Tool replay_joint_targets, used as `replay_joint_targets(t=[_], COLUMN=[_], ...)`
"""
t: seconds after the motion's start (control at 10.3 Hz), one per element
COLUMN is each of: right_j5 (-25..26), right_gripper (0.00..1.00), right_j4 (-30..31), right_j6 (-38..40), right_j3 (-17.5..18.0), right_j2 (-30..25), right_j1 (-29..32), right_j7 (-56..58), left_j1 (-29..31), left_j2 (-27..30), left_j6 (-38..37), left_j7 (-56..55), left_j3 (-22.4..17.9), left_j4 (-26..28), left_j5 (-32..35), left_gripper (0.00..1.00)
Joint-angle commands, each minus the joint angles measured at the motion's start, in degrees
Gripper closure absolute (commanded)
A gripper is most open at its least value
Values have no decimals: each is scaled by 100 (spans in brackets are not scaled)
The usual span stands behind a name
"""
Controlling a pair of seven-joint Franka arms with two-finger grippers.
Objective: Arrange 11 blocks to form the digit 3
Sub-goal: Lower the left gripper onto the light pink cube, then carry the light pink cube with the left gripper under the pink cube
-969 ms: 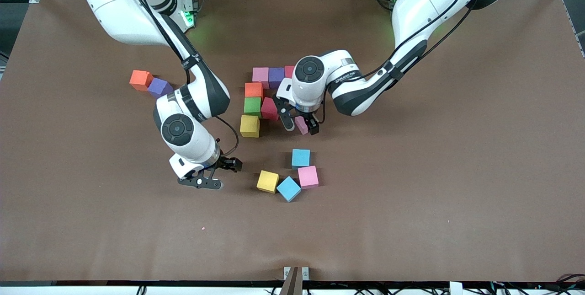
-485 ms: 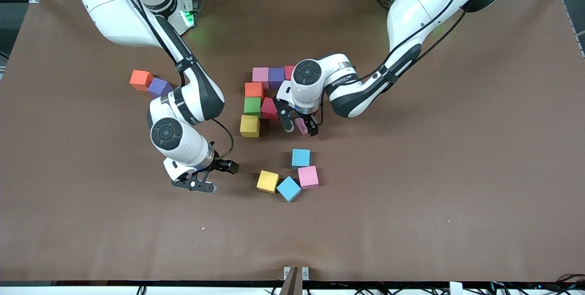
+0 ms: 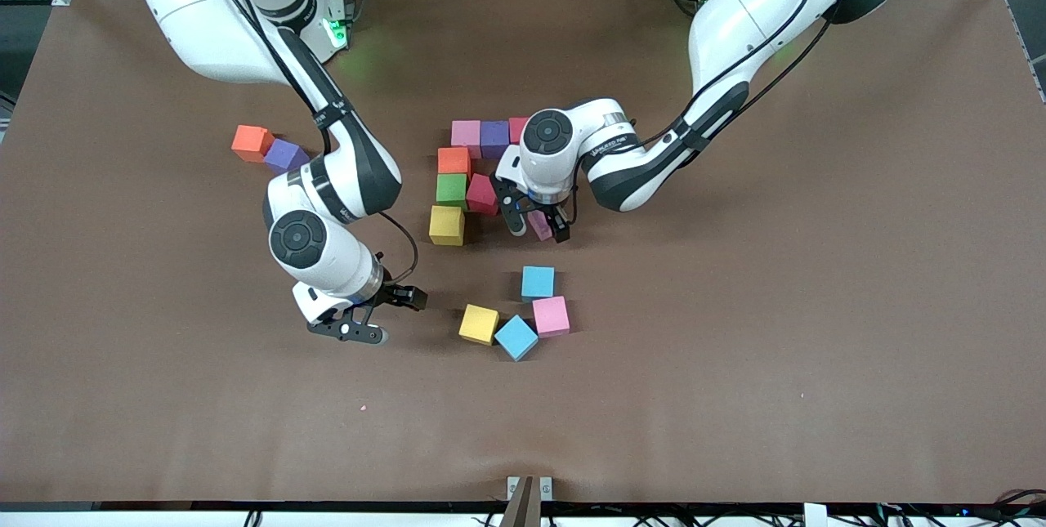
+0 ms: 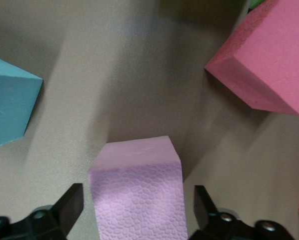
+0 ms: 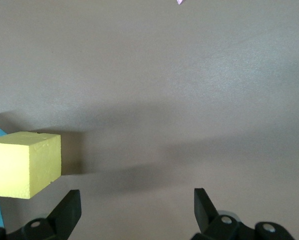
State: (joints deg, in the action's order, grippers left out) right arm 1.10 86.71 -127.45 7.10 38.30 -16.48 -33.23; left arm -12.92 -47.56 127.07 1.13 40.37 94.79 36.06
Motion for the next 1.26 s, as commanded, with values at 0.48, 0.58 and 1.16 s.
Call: replay_joint_targets(t=[0.48, 0.58, 1.16], right_j5=[-119, -119, -119], right_gripper=[0, 0, 0], right_j4=[-84, -84, -84], right_j6=[324, 378, 722], right_j3=[54, 54, 54], right_j2=[-33, -50, -86], right_j1=[188, 223, 417], right_j7=[483, 580, 985], left_j1=[-26, -18, -26], left_j2=[124, 124, 168], left_j6=[20, 20, 11], left_j7=[823, 1193, 2023], left_j3=[-20, -12, 270], left_j4=[57, 49, 171], left_j5=[129, 129, 120], left_gripper=[88, 94, 95])
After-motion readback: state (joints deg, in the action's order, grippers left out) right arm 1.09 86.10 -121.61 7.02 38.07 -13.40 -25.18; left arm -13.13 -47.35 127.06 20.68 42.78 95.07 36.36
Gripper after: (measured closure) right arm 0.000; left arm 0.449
